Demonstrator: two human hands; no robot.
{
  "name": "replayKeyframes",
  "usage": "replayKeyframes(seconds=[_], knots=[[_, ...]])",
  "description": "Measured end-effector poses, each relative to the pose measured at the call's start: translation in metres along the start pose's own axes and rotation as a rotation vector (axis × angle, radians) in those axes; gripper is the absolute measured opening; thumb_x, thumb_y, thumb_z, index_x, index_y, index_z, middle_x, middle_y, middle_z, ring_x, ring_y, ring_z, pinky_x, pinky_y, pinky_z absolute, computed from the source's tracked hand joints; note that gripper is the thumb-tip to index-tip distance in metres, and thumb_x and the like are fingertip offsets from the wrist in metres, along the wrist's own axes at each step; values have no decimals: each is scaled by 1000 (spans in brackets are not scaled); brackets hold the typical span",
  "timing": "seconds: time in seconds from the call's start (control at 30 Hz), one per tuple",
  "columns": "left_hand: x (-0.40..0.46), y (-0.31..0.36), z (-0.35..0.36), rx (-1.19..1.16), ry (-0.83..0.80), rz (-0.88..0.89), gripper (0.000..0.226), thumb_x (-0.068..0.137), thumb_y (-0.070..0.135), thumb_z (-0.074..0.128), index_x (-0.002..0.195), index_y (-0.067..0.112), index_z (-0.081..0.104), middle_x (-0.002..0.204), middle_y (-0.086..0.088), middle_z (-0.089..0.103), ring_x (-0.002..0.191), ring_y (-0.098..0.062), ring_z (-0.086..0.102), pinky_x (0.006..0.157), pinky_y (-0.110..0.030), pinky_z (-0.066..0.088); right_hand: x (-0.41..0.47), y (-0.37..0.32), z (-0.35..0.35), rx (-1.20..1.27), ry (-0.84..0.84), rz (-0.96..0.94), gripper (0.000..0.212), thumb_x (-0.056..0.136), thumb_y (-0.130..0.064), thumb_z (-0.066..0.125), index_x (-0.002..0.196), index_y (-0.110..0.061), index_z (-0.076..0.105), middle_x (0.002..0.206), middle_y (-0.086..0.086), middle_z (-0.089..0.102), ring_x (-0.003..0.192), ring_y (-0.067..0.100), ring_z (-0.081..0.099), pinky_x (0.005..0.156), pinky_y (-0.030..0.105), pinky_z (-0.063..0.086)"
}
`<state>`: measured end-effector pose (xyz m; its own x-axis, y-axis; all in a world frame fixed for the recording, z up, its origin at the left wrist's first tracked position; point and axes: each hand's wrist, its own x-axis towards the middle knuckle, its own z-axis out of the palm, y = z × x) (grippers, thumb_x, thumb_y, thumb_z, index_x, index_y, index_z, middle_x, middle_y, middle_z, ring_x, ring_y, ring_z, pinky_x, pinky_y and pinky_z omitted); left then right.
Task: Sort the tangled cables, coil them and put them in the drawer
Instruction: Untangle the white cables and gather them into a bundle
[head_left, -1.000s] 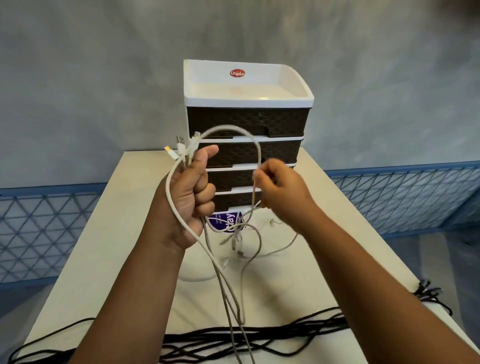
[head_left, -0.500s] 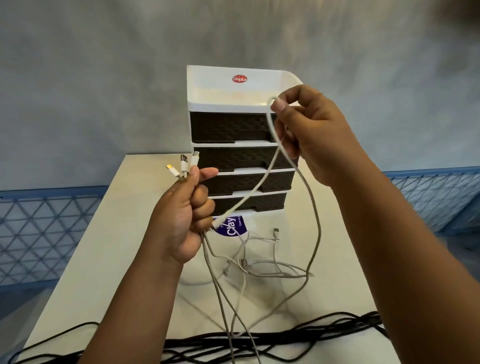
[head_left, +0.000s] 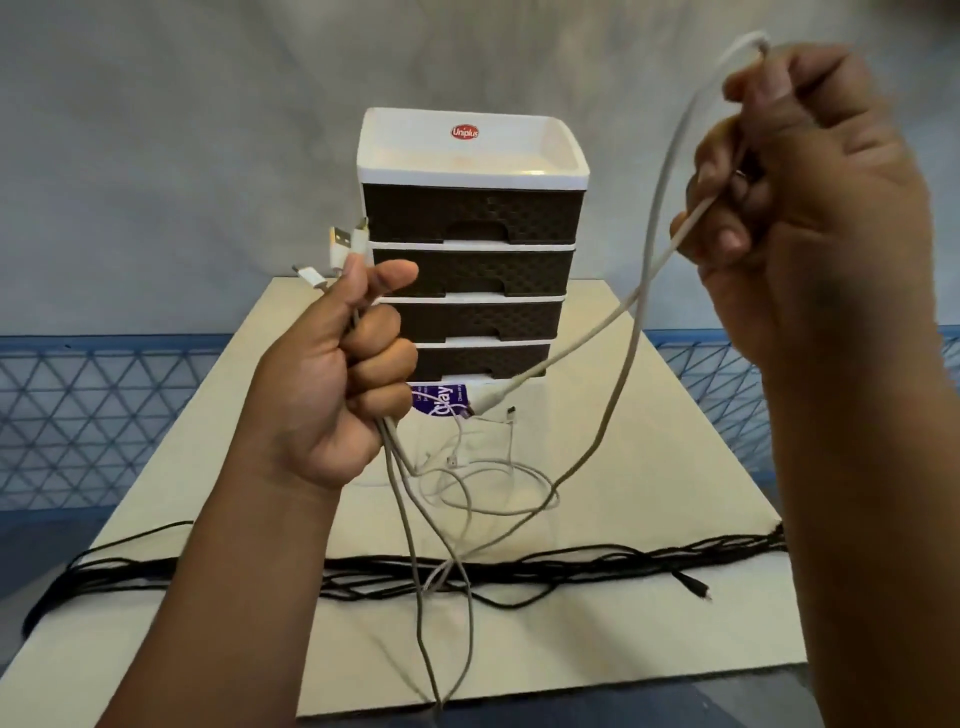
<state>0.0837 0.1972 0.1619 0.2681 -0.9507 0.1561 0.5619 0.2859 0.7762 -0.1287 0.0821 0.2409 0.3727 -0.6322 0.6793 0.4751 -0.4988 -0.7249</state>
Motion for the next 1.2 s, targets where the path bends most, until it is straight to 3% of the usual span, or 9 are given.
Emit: replayKeyframes(seconds=[0.1,0.23,0.37,0.53,0.7,0.8,1.03,1.2], knots=[[-26,2,15,-46,-80,38,42,105,40,28,97,21,64,55,8,15,44,-5,10,33,-12,16,-25,-13,-14,20,34,46,6,104,-16,43,103,-10,44,66,-1,54,47,13,33,43,22,27],[-58,6,31,-332,-381,-66,49,108,38,25,112,5,61,57,4,25,47,-8,23,40,-20,24,-67,-27,-34,127,105,168,8,102,-15,46,95,-15,49,62,-1,53,45,11,33,41,18,26],[-84,9,57,-413,-482,-93,50,108,36,27,112,-3,57,58,0,24,48,-13,24,44,-22,22,-109,-26,-44,199,59,313,9,100,-17,47,92,-17,51,61,1,52,42,10,32,40,18,24],[-108,2,92,-221,-404,10,53,106,41,21,100,9,62,55,7,18,44,-6,16,37,-17,15,-144,-33,-33,303,-113,386,6,96,-21,49,93,-15,51,62,4,50,38,9,32,42,21,23],[-129,-7,107,-72,-348,48,53,105,43,19,93,19,64,54,7,15,42,-6,13,35,-16,11,-158,-66,-30,602,-314,199,12,95,-20,47,93,-17,58,63,2,53,33,5,38,40,16,22],[-137,-12,109,-22,-308,42,49,105,42,21,92,20,62,54,7,14,42,-6,11,34,-15,11,-161,-72,-35,417,-349,163,8,94,-21,49,94,-18,56,63,3,54,36,11,37,39,14,29],[-140,-46,101,141,20,103,38,104,40,33,74,21,46,50,10,22,41,-3,14,34,-14,14,-194,-6,-20,-281,-528,611,13,99,-18,56,95,-5,55,73,8,63,52,25,55,54,38,44],[-136,-58,93,129,96,42,32,98,33,28,69,21,36,56,7,20,47,-7,9,39,-18,8,-209,18,-3,-505,-758,684,11,98,-29,56,91,-20,56,82,0,70,55,21,66,58,33,49]])
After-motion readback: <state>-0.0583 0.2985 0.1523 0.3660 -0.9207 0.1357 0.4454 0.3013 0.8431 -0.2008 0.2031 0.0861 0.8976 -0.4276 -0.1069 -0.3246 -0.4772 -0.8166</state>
